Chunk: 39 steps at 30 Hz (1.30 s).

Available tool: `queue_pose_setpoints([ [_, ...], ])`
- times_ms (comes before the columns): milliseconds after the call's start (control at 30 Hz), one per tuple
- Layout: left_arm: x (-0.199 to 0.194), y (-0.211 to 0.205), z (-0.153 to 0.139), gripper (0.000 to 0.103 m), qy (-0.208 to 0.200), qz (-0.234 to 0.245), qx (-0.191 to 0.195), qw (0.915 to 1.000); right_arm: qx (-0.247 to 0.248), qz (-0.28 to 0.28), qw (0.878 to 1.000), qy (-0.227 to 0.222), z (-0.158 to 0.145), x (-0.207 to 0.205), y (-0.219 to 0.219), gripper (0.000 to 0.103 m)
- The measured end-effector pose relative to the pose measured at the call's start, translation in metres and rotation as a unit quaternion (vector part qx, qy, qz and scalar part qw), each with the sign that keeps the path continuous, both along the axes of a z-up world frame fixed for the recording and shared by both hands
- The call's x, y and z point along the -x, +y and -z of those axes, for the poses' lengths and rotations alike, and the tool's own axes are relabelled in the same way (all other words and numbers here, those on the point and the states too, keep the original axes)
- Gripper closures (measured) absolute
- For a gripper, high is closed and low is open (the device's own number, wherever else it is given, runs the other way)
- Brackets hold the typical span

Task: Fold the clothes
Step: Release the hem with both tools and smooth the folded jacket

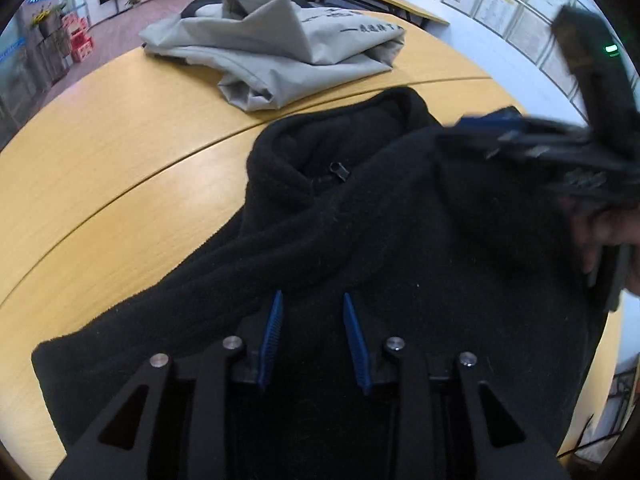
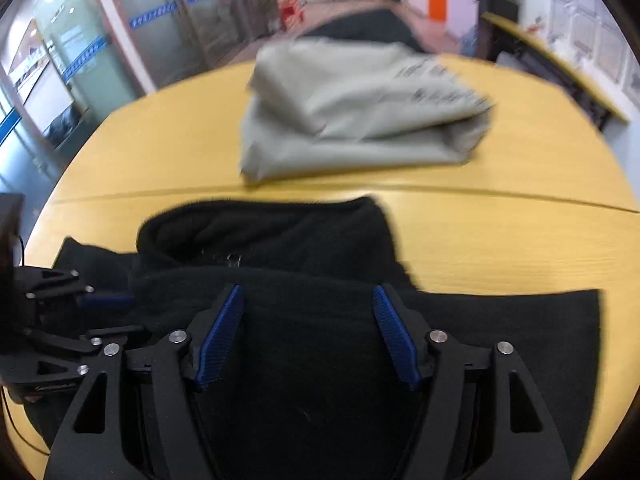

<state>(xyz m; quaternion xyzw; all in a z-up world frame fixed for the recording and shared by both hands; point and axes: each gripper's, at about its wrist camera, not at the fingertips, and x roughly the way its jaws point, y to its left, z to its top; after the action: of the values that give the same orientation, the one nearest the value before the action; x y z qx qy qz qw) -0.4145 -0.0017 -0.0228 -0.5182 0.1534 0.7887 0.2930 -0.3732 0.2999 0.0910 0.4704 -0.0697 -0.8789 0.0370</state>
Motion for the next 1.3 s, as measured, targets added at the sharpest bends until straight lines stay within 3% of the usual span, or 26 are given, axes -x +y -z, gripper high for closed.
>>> queue_pose_setpoints([
  [133, -0.02, 0.01, 0.004, 0.059, 0.048, 0.023, 0.031, 0.9981, 0.0, 0.004, 1.0, -0.022, 0.009, -0.053, 0.004, 0.016],
  [233, -0.027, 0.012, 0.007, 0.059, 0.062, 0.019, 0.032, 0.9974, 0.0, 0.007, 0.999, -0.039, 0.015, -0.093, 0.007, 0.01],
  [400, -0.053, 0.013, 0.01, 0.057, 0.055, 0.017, 0.023, 0.9981, 0.0, 0.011, 0.998, -0.067, 0.027, -0.159, 0.011, 0.014],
  [633, -0.142, 0.009, 0.012, 0.052, 0.036, -0.027, 0.014, 0.9989, 0.018, -0.014, 0.996, -0.081, 0.028, -0.189, 0.023, 0.014],
  [733, -0.165, 0.018, 0.009, 0.051, 0.029, -0.022, 0.022, 0.9991, 0.03, -0.016, 0.998, -0.054, 0.011, -0.202, 0.041, 0.018],
  [833, -0.167, 0.037, -0.006, 0.051, 0.026, 0.013, 0.01, 0.9995, 0.041, 0.031, 0.999, 0.01, -0.018, -0.225, 0.062, 0.002],
  [900, -0.168, 0.055, -0.022, 0.046, 0.04, 0.042, -0.006, 0.9983, 0.061, 0.05, 0.997, 0.011, -0.024, -0.249, 0.071, 0.001],
  [1000, -0.179, 0.095, -0.036, 0.021, 0.09, 0.117, -0.01, 0.989, 0.113, 0.102, 0.988, -0.026, -0.007, -0.276, 0.08, 0.001],
  [1100, -0.185, 0.122, -0.017, 0.02, 0.101, 0.171, 0.029, 0.9796, 0.178, 0.184, 0.966, -0.046, 0.021, -0.284, 0.1, 0.0],
  [1167, -0.187, 0.137, 0.002, 0.02, 0.092, 0.195, 0.06, 0.9746, 0.211, 0.209, 0.954, -0.042, 0.038, -0.267, 0.106, 0.0],
  [1300, -0.191, 0.138, 0.008, 0.02, 0.1, 0.209, 0.066, 0.9706, 0.262, 0.24, 0.934, -0.028, 0.063, -0.225, 0.114, 0.0],
])
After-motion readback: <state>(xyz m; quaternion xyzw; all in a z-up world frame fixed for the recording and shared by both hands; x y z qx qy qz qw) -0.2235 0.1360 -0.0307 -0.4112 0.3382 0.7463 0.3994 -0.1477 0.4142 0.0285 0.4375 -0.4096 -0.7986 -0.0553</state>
